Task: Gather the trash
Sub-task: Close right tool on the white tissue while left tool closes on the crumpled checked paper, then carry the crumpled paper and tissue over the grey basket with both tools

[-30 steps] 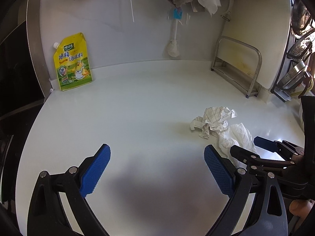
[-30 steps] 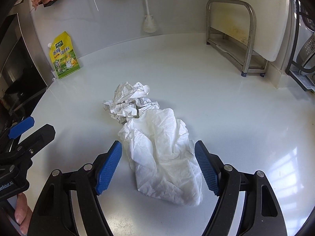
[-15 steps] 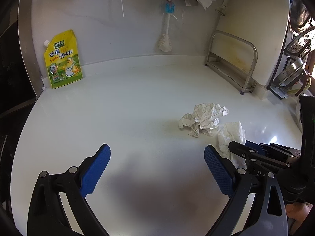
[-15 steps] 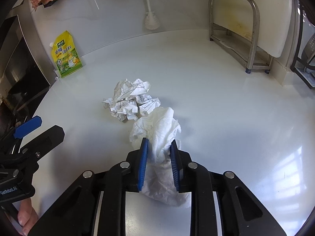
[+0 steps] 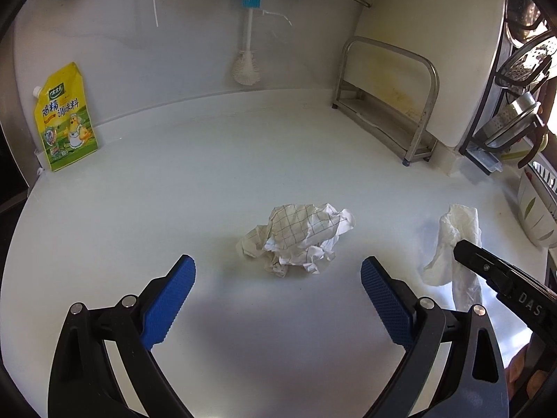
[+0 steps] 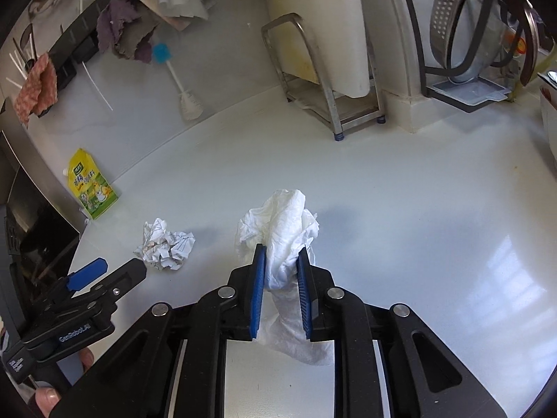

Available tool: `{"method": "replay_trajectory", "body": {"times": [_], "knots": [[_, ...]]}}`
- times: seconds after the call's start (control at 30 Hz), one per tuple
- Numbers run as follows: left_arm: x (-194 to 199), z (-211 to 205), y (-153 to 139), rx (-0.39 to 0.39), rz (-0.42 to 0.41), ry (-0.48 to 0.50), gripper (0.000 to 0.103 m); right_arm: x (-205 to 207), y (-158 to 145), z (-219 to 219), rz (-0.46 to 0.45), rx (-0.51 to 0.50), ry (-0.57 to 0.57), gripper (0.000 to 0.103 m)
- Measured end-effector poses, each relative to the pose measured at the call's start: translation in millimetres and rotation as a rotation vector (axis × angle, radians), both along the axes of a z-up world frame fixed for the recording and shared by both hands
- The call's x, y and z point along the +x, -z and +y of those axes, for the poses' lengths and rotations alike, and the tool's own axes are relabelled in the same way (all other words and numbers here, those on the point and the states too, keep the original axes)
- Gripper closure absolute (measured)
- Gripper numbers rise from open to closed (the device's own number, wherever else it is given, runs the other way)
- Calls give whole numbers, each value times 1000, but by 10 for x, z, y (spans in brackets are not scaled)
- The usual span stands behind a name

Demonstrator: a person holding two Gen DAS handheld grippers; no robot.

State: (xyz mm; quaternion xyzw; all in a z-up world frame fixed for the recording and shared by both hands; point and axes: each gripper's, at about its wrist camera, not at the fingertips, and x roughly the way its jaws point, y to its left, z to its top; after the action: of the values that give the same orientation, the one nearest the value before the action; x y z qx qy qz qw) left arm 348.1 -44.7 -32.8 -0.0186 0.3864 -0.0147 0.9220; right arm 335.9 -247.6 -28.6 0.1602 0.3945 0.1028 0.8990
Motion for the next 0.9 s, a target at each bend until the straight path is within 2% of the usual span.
{"method": "replay_trajectory", "body": {"times": [0.27, 0.4, 0.43, 0.6, 0.7, 0.9], "knots": [[346, -123, 201, 38, 71, -20, 11, -2, -34, 23, -8, 14, -9, 85], [428, -127, 252, 40, 95, -20, 32, -2, -25, 12, -6, 17, -7, 86], [433, -114, 256, 40, 96, -23, 34, -2, -20, 13, -5, 16, -7, 86], [396, -76, 242, 11, 78, -11, 56, 1, -4, 37, -4, 7, -13, 86], [346, -70, 216, -2, 60, 5, 64, 10, 4, 56, -3, -1, -17, 86], [87, -33, 134, 32, 1, 11, 65, -20, -20, 76, -16, -5, -21, 85]]}}
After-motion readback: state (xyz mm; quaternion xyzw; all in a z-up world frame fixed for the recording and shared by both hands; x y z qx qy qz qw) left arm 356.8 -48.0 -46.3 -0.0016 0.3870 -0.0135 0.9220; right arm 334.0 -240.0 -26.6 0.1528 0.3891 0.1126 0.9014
